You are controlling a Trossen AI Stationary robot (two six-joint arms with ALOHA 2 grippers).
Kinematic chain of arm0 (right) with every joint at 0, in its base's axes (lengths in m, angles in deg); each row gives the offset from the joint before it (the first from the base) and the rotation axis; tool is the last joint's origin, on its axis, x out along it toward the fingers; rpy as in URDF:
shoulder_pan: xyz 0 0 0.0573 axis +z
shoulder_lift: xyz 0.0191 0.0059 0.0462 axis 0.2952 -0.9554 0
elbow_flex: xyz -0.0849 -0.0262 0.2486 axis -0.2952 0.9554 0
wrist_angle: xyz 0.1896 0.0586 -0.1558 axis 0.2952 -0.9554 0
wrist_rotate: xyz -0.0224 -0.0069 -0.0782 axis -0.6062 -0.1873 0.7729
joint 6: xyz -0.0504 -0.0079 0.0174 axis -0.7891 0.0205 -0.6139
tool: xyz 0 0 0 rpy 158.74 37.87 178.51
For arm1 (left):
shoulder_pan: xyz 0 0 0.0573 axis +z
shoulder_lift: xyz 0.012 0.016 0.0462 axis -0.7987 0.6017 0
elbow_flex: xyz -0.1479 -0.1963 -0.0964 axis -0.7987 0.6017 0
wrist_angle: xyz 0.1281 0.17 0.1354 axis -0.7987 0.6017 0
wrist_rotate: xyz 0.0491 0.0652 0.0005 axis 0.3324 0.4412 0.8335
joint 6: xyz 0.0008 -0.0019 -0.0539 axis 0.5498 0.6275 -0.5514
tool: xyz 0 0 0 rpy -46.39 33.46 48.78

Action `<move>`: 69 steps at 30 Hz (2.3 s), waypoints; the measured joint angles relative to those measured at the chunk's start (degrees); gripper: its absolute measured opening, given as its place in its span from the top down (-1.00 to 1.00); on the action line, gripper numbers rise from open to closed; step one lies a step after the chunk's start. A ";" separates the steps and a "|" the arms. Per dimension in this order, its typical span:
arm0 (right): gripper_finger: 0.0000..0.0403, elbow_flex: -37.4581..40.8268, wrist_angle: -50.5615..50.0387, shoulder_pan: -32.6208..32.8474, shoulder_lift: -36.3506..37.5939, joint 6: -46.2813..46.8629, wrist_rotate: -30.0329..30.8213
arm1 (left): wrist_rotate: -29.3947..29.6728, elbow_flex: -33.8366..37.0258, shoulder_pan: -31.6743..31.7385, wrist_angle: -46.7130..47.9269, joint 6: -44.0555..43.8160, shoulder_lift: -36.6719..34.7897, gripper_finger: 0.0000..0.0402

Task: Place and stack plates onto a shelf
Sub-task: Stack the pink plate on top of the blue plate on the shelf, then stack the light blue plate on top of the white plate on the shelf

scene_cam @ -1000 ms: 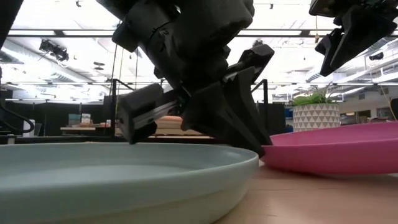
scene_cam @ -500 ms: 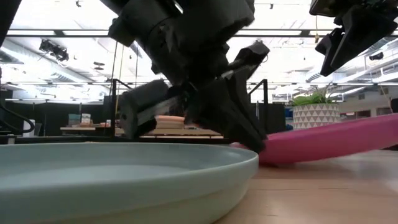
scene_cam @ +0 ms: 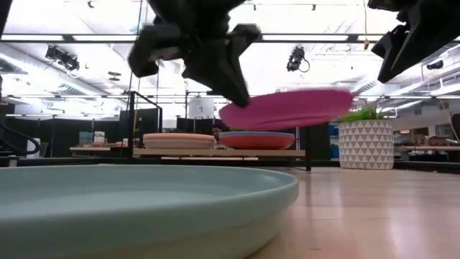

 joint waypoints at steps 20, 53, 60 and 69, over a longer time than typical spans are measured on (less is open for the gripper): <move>0.23 0.02 0.90 4.34 0.00 -2.95 10.46 | -4.95 -4.96 28.14 5.39 10.24 -4.08 0.96; 0.23 2.67 4.98 4.25 0.15 -2.73 11.34 | -10.08 -5.91 33.10 0.65 10.05 1.90 0.47; 0.23 2.67 4.60 4.25 0.15 -4.10 11.65 | -18.61 -5.95 28.97 2.59 -2.84 -0.50 0.45; 0.23 2.67 6.12 3.70 0.15 -11.12 12.06 | -21.74 -5.93 16.88 18.23 -24.59 -0.47 0.45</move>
